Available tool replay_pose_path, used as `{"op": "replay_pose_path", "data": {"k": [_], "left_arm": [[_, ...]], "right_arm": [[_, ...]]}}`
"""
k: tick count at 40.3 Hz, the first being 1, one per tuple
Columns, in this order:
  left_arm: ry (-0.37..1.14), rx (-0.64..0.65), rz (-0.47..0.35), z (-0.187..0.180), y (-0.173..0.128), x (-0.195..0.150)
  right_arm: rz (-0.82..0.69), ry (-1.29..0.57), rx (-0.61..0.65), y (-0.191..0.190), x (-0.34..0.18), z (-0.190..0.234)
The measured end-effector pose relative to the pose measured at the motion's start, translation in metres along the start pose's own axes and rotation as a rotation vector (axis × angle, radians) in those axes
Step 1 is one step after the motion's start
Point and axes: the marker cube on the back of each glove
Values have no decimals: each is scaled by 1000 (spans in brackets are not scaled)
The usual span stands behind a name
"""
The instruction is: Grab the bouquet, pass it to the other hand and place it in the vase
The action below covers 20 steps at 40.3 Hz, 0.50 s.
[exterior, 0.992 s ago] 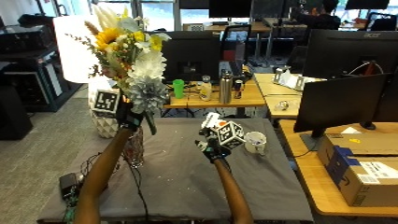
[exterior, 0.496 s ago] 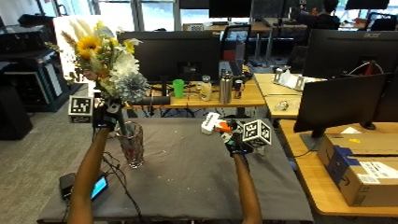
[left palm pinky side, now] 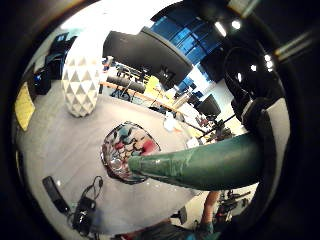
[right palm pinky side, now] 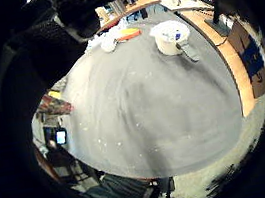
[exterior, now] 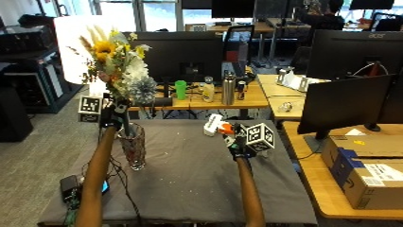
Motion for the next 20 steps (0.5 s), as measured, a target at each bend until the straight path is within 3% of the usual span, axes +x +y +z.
{"op": "replay_pose_path", "data": {"k": [2,4,10,20], "left_arm": [[-3,-18,-118,7,2,-6],[-22,-38,-168,13,2,-14],[-61,-96,-225,22,0,-40],[-224,-255,-354,18,23,-47]], "right_arm": [[-3,3,-2,2,-1,-1],[-5,8,-3,3,-1,-3],[15,14,-1,6,2,-14],[37,6,22,9,14,-26]]}}
